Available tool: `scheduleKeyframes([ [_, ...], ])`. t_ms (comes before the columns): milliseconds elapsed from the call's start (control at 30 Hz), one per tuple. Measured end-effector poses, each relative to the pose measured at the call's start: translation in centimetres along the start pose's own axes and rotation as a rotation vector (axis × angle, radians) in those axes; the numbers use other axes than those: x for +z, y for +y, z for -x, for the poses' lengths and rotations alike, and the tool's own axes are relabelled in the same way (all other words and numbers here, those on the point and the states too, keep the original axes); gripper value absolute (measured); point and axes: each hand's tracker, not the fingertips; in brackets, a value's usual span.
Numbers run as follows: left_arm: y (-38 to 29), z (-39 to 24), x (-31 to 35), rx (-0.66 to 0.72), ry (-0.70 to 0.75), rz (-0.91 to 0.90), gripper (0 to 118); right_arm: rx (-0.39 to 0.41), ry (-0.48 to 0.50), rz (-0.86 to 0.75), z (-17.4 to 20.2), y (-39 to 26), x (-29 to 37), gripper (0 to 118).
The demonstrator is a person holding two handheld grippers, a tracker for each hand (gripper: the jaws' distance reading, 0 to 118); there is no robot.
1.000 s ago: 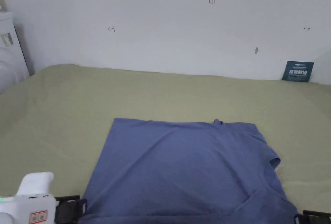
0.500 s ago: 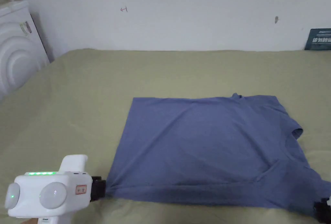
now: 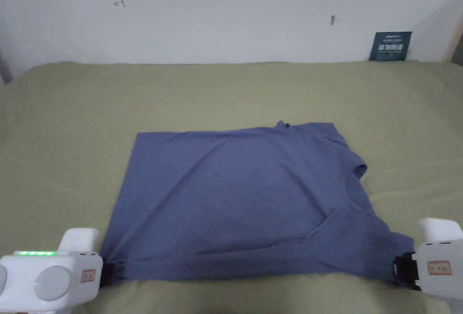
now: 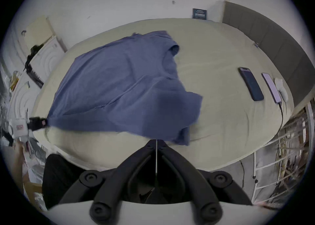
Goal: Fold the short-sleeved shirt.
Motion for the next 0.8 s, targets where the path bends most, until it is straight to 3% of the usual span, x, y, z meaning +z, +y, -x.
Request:
scheduleKeyframes([
  [33,0.0,-0.3,0.3,0.002,0.011,0.002,1,-0.024,-0.030,-0.013,-0.7,0.1,-0.1,13],
  [100,0.2,-0.2,0.9,0.004,-0.003,-0.033,1,-0.035,-0.051,0.003,-2.1,0.4,-1.0,90],
  [133,0.3,0.0,1.3,0.019,-0.012,-0.047,1,-0.036,-0.058,0.019,-2.5,0.3,-1.8,117],
  [167,0.5,0.1,1.5,0.043,-0.024,-0.050,1,-0.046,-0.059,-0.032,-2.9,0.1,-2.2,113],
  [367,1.1,0.4,1.8,0.097,-0.047,-0.040,1,-0.008,-0.034,0.094,-2.9,0.3,-7.2,110],
  [433,1.2,0.0,1.7,0.090,-0.044,-0.035,1,0.003,-0.039,0.095,-2.8,0.3,-8.2,103],
  [500,1.3,0.3,1.3,0.094,-0.044,-0.026,1,0.031,-0.057,0.094,-2.5,0.6,-8.2,62],
  [533,1.3,0.2,1.2,0.096,-0.046,-0.023,1,0.050,-0.065,0.099,-2.4,0.7,-8.1,53],
  [567,1.4,0.1,1.2,0.097,-0.049,-0.022,1,0.062,-0.074,0.095,-2.4,0.7,-7.8,26],
  [600,1.5,0.0,1.2,0.098,-0.050,-0.022,1,0.065,-0.011,0.082,-2.7,1.0,-7.5,5],
  [633,1.5,0.4,1.0,0.098,-0.050,-0.020,1,0.034,0.049,0.068,-2.9,1.2,-7.0,5],
  [667,1.6,0.3,1.1,0.099,-0.050,-0.020,1,0.016,0.034,0.045,-2.8,1.3,-6.4,5],
  [700,1.8,0.2,1.3,0.101,-0.050,-0.021,1,0.041,-0.032,0.055,-2.5,1.6,-5.8,5],
  [800,2.0,0.4,2.0,0.110,-0.058,-0.028,1,0.122,-0.043,0.036,-1.1,2.2,-4.0,5],
])
